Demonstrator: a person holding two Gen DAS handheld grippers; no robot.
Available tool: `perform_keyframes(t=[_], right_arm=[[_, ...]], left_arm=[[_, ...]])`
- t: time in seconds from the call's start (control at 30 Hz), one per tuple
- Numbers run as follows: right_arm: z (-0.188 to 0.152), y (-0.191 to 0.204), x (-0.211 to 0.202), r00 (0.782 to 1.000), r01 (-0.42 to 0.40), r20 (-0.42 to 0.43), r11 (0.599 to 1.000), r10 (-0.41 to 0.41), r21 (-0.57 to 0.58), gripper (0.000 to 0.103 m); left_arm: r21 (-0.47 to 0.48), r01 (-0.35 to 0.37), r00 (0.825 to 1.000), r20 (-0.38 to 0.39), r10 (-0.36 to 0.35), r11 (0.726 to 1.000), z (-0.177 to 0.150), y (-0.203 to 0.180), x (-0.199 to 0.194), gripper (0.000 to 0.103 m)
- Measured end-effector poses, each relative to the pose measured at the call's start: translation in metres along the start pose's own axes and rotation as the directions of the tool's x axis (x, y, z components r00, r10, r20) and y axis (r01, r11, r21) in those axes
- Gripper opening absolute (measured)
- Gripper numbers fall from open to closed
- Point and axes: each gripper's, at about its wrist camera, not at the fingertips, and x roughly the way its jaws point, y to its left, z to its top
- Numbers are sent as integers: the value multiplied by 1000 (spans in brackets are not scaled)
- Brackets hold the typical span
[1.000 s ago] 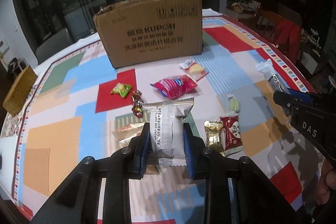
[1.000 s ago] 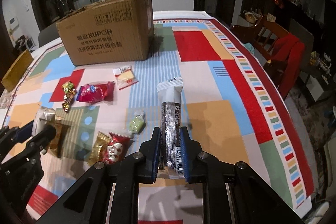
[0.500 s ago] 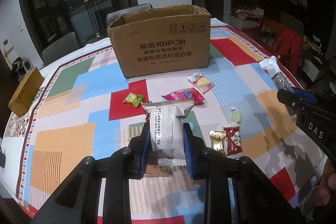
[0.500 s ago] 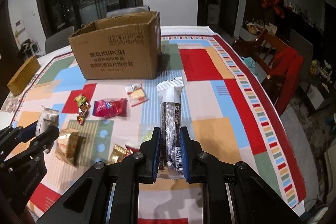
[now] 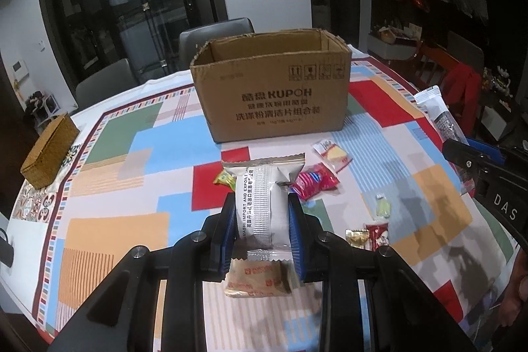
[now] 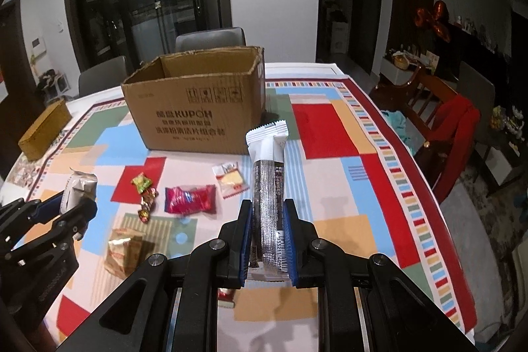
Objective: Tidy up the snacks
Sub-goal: 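Lift the white biscuit and silver bar and carry both over the cardboard box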
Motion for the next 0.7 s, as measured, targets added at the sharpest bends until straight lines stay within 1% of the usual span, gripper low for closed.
perform_keyframes(t=[0.3,0.7], right_arm=[[23,10,-1,999,-9,38,1000,10,-15,19],[57,29,2,995,-24,95,999,27,-36,19]], left_arm=[[-17,-22,999,44,22,1000,25,16,-1,29],[-48,-27,996,88,31,998,59,35,5,29]])
